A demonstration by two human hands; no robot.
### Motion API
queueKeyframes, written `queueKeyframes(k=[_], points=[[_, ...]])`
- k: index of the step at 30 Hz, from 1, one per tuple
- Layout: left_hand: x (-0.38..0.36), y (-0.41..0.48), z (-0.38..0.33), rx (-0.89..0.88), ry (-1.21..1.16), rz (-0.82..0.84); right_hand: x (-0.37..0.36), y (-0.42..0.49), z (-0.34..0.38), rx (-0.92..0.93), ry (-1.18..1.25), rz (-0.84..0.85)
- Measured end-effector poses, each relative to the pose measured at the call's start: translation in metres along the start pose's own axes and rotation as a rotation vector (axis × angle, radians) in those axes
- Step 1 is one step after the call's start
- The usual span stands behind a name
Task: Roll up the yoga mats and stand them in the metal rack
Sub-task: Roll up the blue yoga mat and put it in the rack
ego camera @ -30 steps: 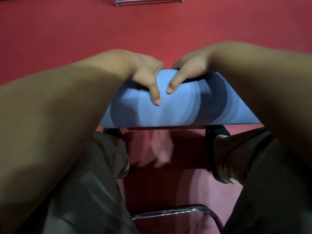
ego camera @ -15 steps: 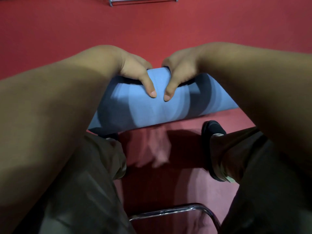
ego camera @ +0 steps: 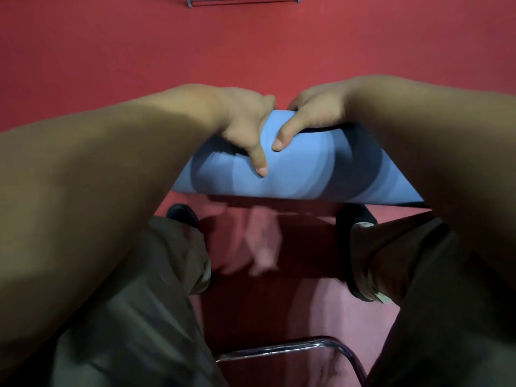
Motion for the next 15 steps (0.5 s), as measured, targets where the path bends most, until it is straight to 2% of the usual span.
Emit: queueKeyframes(k=[5,7,11,15], points=[[0.004,0.001,0.014,0.063,-0.061,-0.049,0.022,-0.002,0.017,0.106,-0.169,-0.149],[0.009,0.003,0.024,0.108,-0.102,-0.088,0.036,0.001,0.02,0.112,-0.242,-0.27],[0.019,0.006,0.042,0.208,-0.227,-0.205,0.065,0.002,0.014,0.079,-0.316,-0.619],[0.026,0.01,0.045,0.268,-0.361,-0.302,0.078,-0.004,0.013,0.144,-0.253,-0.794]])
Point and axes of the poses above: each hand's wrist, its own y-axis towards the middle knuckle, its own x-axis out of the back of the hand, z = x × y, the point moved 7 cm from there along y, towards the middle knuckle, and after that the axes turned 5 degrees about y, right-handed, at the moved point
